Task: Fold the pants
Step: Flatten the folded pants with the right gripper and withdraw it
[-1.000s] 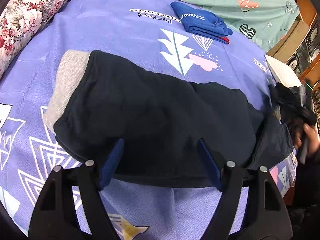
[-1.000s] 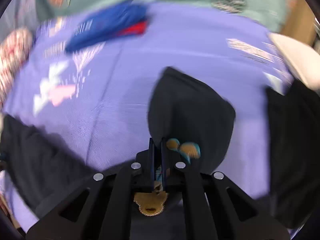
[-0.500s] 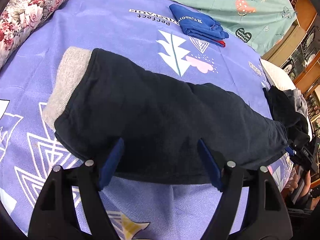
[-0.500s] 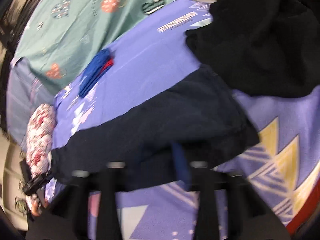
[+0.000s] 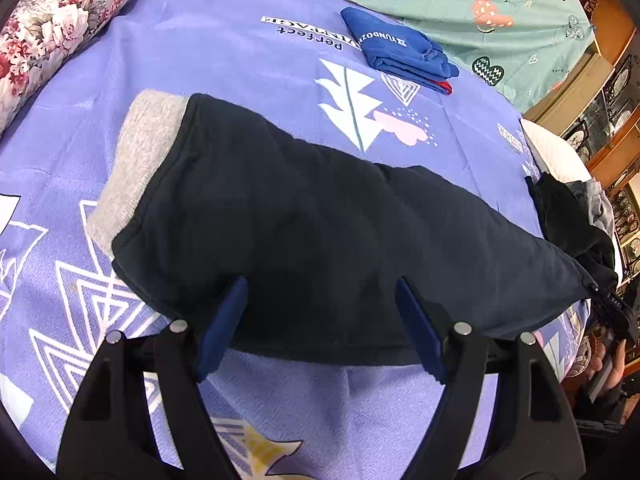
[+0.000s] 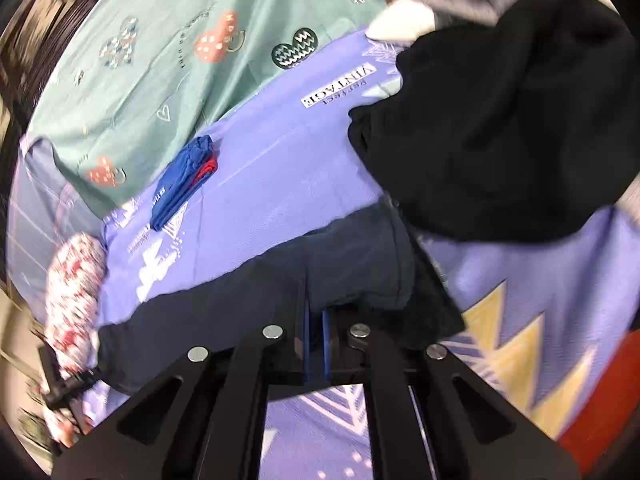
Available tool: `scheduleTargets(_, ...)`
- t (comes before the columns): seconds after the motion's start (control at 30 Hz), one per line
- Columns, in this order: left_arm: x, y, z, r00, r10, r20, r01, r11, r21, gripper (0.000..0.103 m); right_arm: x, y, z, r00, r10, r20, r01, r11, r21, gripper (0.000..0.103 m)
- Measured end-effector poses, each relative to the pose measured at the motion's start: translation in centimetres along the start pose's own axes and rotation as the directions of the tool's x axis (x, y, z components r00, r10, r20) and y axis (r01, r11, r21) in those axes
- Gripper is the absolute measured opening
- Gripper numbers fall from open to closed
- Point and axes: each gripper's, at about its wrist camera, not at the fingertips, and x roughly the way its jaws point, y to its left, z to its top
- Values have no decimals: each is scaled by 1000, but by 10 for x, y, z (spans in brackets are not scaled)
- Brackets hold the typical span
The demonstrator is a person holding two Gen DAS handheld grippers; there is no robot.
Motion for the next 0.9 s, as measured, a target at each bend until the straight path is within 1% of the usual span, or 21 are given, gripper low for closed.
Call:
scheduleTargets(0.1, -1, -1, -3, 1000, 19, -11, -19, 1000, 23, 78, 18, -17, -9, 991, -76, -112, 77, 997, 5, 6)
scheduleTargets(0.17, -1, -1, -5, 999, 28, -19, -28, 999, 29, 78, 26, -25, -13, 981, -95, -169, 100, 995, 21, 9)
scheduleTargets(0.2, -2, 0, -6, 999, 31, -25, -30, 999, 29, 78, 22, -30, -13, 982, -77, -170, 86, 995, 45, 16)
scheduleTargets(0.23, -3, 1, -7, 999, 35, -31, -34, 999, 29, 78, 16, -31, -12, 983, -76, -166, 87, 994, 63, 19)
scheduleTargets(0.27, -4, 1, -8, 999, 37, -37, -36, 999, 28, 78, 8, -29, -9, 982, -104, -155, 113, 992, 50, 30)
scheduleTargets(0.3, -6, 0, -9, 998, 38, -44, -37, 999, 26, 78, 0, -24, -7, 983, -124, -133, 129, 991, 27, 33)
scheduleTargets(0.37, -13, -2, -9, 998, 41, -41, -40, 999, 27, 78, -21, -8, 1, 986, -151, -67, 149, 988, -36, 34)
scheduleTargets(0.4, -18, -6, -7, 999, 43, -25, -42, 999, 33, 79, -30, 1, 6, 990, -138, -35, 136, 989, -60, 38)
scheduleTargets(0.43, -24, -11, -5, 999, 43, -4, -43, 998, 44, 80, -36, 12, 12, 995, -102, -8, 101, 991, -84, 40)
scheduleTargets(0.47, -27, -15, -3, 999, 40, 10, -41, 998, 52, 83, -37, 31, 20, 999, -35, 1, 34, 992, -120, 50)
scheduleTargets(0.5, -29, -24, 1, 999, 35, 27, -37, 997, 72, 87, -32, 47, 25, 1000, 19, -13, -21, 988, -152, 65)
scheduleTargets(0.53, -27, -29, 4, 999, 37, 32, -40, 996, 84, 89, -19, 73, 32, 994, 90, -56, -99, 975, -200, 72)
scheduleTargets(0.57, -25, -32, 6, 999, 41, 32, -43, 995, 91, 89, -6, 93, 36, 987, 130, -94, -148, 963, -226, 80)
scheduleTargets(0.6, -17, -34, 9, 999, 45, 20, -46, 995, 92, 89, 13, 117, 39, 973, 177, -150, -211, 944, -252, 82)
scheduleTargets(0.63, -9, -32, 10, 999, 47, 0, -47, 995, 85, 89, 41, 149, 41, 945, 229, -235, -292, 915, -279, 82)
scheduleTargets(0.7, 9, -22, 6, 996, 72, -56, -69, 996, 62, 89, 84, 190, 42, 901, 264, -345, -369, 883, -289, 82)
scheduleTargets(0.73, 12, -17, 2, 996, 66, -68, -62, 996, 57, 89, 113, 213, 43, 870, 278, -407, -410, 866, -285, 82)
scheduleTargets(0.77, 10, -16, -1, 996, 62, -56, -58, 996, 69, 89, 138, 232, 43, 841, 284, -460, -440, 855, -276, 82)
scheduleTargets(0.83, 5, -13, -9, 996, 65, -59, -61, 995, 76, 89, 183, 259, 43, 782, 288, -553, -479, 845, -237, 82)
scheduleTargets(0.87, 3, -8, -13, 997, 55, -63, -51, 997, 56, 89, 209, 277, 38, 728, 299, -617, -512, 835, -200, 82)
scheduleTargets(0.9, 1, -3, -16, 997, 39, -62, -37, 999, 36, 89, 224, 288, 35, 700, 304, -646, -528, 830, -182, 82)
